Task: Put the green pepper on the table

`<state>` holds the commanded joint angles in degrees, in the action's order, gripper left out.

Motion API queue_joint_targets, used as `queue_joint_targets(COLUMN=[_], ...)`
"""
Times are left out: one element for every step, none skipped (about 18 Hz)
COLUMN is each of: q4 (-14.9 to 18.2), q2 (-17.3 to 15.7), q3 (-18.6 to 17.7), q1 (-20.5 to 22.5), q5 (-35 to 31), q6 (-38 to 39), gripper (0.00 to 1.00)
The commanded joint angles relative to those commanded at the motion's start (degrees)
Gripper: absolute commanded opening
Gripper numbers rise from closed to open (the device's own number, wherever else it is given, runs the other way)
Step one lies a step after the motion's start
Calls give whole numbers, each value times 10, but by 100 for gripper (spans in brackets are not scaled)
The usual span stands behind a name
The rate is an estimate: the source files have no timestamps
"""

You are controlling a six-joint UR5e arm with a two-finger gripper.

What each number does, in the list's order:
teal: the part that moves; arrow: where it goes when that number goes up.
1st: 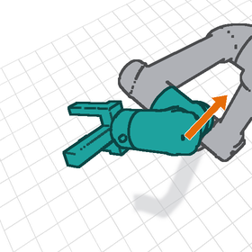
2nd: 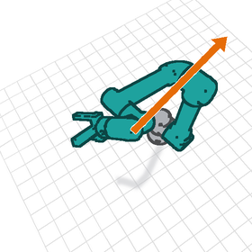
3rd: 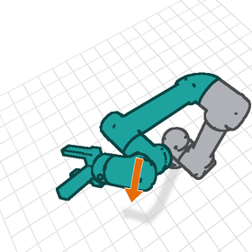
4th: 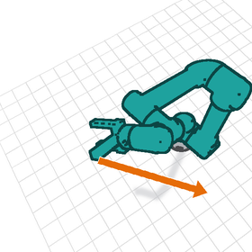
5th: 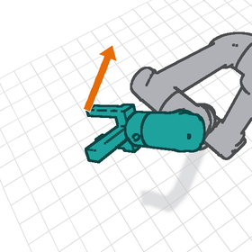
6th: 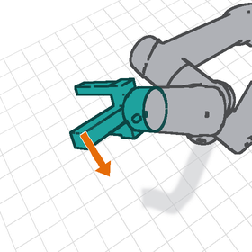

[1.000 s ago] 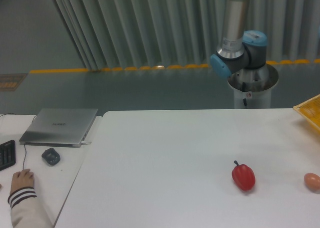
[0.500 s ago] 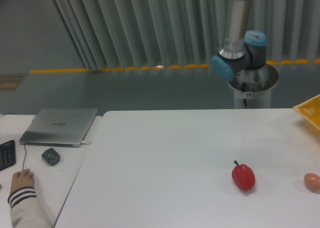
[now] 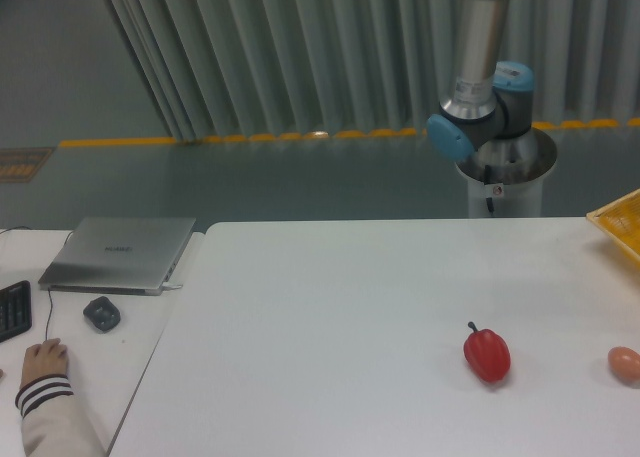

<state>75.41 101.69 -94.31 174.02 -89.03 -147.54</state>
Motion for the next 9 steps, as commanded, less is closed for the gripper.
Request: queue_joint_targets(q4=[3, 4, 5, 8, 10, 10, 11, 11, 11], q2=[1, 0, 1, 1, 2, 3, 4, 4, 4], q3=[0, 0, 0, 0, 0, -1, -3, -6, -11], q1=[3, 5, 4, 4, 4, 4, 4, 4, 5], q5=[0, 0, -4, -13, -23, -29, -31, -31, -31], q6=[-14, -24, -34, -41, -45, -50, -55, -57, -58], gripper=[100, 100, 100, 100, 100, 100, 100, 100, 100])
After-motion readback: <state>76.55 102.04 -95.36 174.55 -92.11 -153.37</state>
